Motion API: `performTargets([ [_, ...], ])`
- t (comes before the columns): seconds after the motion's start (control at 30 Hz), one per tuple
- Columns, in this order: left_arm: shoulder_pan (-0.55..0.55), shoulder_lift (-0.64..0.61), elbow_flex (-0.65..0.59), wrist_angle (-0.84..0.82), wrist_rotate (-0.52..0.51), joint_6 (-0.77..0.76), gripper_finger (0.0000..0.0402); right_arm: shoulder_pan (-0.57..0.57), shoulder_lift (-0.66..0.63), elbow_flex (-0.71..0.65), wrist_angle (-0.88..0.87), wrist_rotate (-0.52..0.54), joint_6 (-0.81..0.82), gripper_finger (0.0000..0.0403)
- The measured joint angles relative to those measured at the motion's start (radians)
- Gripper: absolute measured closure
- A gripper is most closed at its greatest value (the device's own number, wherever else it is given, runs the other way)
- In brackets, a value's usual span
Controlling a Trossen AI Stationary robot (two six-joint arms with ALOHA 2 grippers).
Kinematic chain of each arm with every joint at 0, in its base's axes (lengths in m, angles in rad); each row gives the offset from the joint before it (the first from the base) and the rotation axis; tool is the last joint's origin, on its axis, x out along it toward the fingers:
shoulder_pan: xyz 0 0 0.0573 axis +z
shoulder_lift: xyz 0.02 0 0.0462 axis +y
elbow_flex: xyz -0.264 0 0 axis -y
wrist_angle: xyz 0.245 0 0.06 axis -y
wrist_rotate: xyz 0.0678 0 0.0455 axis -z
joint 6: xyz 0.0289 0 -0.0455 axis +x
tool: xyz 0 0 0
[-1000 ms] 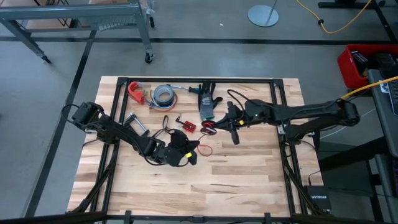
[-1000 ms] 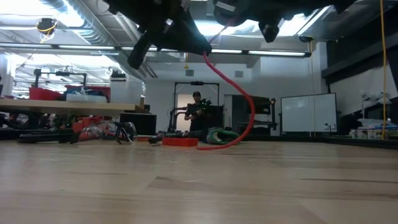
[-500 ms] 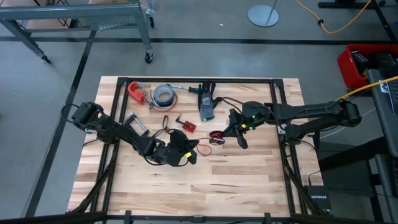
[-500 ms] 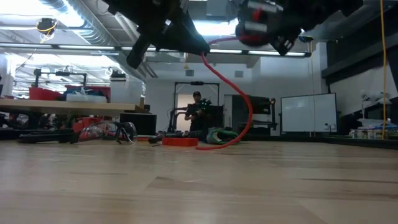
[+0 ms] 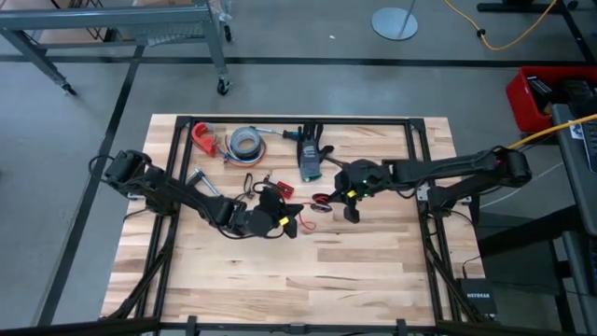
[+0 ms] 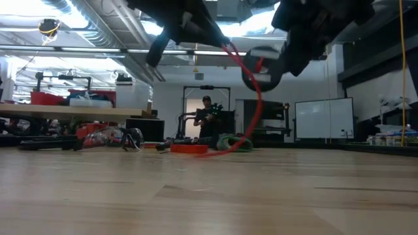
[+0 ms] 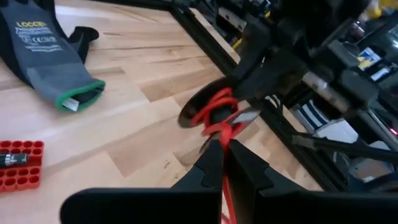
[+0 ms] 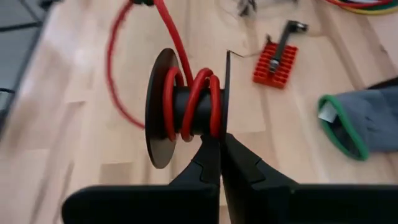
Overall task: Coil cords
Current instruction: Coil the orange wire into the black spool
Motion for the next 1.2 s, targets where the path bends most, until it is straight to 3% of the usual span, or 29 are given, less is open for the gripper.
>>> performTargets([
  [0.53, 0.066, -0.002, 0.0, 0.024, 0.056, -0.051, 0.0401, 0.0, 0.131, -0.002, 0.21, 0.125, 0.011, 0.04],
  [1.2, 0.082, -0.002, 0.002, 0.035, 0.055, -0.043, 0.0401, -0.001, 0.201, -0.002, 0.51, 0.163, 0.168, 0.04],
])
